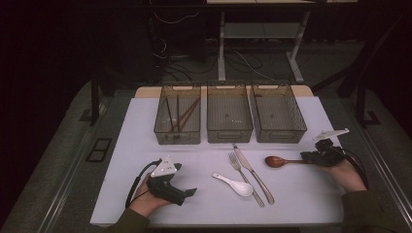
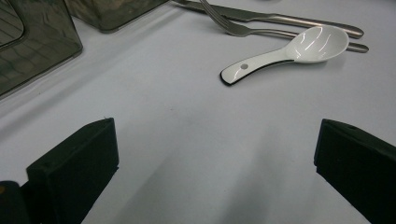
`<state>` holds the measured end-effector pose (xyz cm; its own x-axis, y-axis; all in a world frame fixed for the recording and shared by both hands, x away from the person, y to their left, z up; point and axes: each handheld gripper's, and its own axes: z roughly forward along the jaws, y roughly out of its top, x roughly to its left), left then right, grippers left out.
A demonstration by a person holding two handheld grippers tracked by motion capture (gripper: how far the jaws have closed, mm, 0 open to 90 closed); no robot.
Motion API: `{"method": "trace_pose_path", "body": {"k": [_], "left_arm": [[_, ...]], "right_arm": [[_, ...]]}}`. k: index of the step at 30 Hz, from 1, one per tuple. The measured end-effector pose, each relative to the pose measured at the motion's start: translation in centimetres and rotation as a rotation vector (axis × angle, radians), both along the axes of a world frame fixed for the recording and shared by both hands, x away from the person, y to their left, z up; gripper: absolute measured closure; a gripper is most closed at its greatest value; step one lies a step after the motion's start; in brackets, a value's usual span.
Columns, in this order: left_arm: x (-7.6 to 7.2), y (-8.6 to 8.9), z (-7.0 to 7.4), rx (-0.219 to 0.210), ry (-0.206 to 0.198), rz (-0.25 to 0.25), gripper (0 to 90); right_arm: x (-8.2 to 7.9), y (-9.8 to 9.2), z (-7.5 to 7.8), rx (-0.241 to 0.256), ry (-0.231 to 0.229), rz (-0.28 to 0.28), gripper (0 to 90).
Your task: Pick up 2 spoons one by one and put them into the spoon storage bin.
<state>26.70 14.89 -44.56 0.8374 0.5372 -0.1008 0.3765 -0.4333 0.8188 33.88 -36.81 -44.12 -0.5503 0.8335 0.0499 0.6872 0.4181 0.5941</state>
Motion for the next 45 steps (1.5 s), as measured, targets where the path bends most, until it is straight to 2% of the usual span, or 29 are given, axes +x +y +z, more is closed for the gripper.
{"method": "trace_pose_path", "body": {"k": [3, 4, 7, 11, 13, 21, 28, 36, 41, 45], "left_arm": [[0.0, 0.0, 0.0, 0.000, 0.000, 0.000, 0.0], [0.0, 0.0, 0.0, 0.001, 0.000, -0.001, 0.0], [0.0, 0.0, 0.0, 0.001, 0.001, -0.002, 0.0], [0.0, 0.0, 0.0, 0.001, 0.001, -0.001, 0.0], [0.0, 0.0, 0.0, 0.003, 0.003, -0.003, 0.0], [0.1, 0.0, 0.0, 0.007, 0.002, -0.006, 0.0], [0.1, 0.0, -0.1, 0.008, 0.003, -0.007, 0.0], [0.1, -0.1, -0.1, 0.010, 0.003, -0.007, 0.0], [0.1, -0.1, -0.1, 0.008, 0.003, -0.007, 0.0], [0.1, 0.0, -0.1, 0.009, 0.003, -0.008, 0.0]], "right_arm": [[-0.2, -0.2, 0.0, 0.000, -0.002, 0.000, 88.7], [-0.2, -0.3, 0.0, 0.008, -0.012, -0.008, 85.4], [-0.2, -0.1, 0.4, 0.070, -0.030, -0.001, 75.6], [-0.3, 1.0, 0.6, 0.126, -0.039, 0.049, 60.5], [-0.2, 1.8, 0.6, 0.138, -0.041, 0.081, 54.6], [-0.1, 4.9, 0.5, 0.185, -0.027, 0.181, 47.5], [0.1, 6.3, 0.0, 0.157, -0.023, 0.216, 46.7], [0.0, 6.5, -0.3, 0.130, -0.014, 0.233, 46.7], [-0.1, 6.7, -0.5, 0.092, -0.011, 0.259, 46.7], [-0.3, 6.8, -0.4, 0.079, -0.013, 0.288, 49.0]]}}
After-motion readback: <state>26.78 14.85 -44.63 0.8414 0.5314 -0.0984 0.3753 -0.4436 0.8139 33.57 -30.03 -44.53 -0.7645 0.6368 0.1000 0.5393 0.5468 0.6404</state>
